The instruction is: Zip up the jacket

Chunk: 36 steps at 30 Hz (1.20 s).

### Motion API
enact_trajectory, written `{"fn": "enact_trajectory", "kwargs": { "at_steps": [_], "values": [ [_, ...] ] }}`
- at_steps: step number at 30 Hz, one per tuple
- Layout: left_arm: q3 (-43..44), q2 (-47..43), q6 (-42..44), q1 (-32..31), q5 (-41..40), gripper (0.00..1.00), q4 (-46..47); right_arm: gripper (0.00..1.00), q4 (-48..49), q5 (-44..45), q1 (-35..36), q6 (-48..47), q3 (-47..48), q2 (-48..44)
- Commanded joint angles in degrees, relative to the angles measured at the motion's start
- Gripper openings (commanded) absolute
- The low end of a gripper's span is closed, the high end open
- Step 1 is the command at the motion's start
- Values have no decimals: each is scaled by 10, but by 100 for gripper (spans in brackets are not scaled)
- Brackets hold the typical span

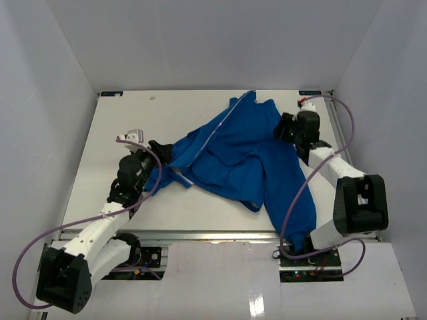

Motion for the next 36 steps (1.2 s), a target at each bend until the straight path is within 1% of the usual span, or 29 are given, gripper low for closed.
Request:
{"fn": "enact_trajectory", "kwargs": {
  "at_steps": [1, 2, 4, 6, 8, 10, 11, 12, 15, 16, 21, 22, 24, 25, 27, 28, 30, 31, 32, 34, 36],
  "values": [
    [-42, 26, -73, 60, 40, 65, -9, 62, 21, -58, 2, 126, -158, -82],
    [-57, 26, -76, 67, 40, 65, -3, 61, 36, -60, 2, 130, -197, -100],
    [-76, 26, -78, 76, 27, 65, 3, 62, 47, -34, 3, 130, -235, -115],
    [-84, 29, -78, 89, 11, 65, 4, 64, 45, 8, 0, 121, -238, -104],
    [-93, 31, -77, 99, 17, 64, 11, 65, 53, 49, -8, 104, -218, -77],
    [-99, 27, -77, 101, 16, 64, 17, 65, 73, 61, -24, 93, -190, -22],
    [-98, 18, -75, 101, 20, 64, 17, 65, 76, 51, -32, 88, -152, 2],
    [-95, 14, -70, 101, 30, 64, 16, 65, 68, 45, -43, 80, -135, 33],
    [-79, -12, -56, 101, 91, 62, 4, 65, 44, 40, -58, 63, -33, 94],
    [-77, -25, -58, 101, 124, 61, 5, 65, 29, 40, -62, 57, -13, 115],
    [-51, -57, -88, 95, 204, 60, 11, 66, -22, 25, -69, 21, 112, 154],
    [-42, -56, -84, 90, 211, 60, -1, 66, -53, 13, -69, 12, 124, 153],
    [-15, -54, -75, 77, 206, 61, -17, 66, -81, 4, -64, 7, 124, 119],
    [-9, -47, -72, 71, 202, 61, -21, 67, -80, 7, -59, 7, 109, 99],
    [9, -32, -62, 50, 192, 61, -35, 76, -67, 20, -44, 7, 71, 43],
    [25, -22, -56, 31, 186, 61, -52, 84, -73, 25, -31, 7, 56, 8],
    [50, -15, -32, -14, 145, 61, -78, 94, -107, 44, 3, 3, 49, -38],
    [60, -14, -18, -45, 119, 61, -88, 98, -146, 52, 30, 8, 50, -62],
    [72, -14, -10, -61, 111, 61, -102, 97, -160, 60, 51, 10, 47, -96],
    [95, -20, 7, -91, 97, 62, -138, 91, -187, 88, 102, 18, 35, -145],
    [87, -35, 17, -118, 70, 63, -141, 90, -210, 95, 126, 30, 20, -194]
  ]
}}
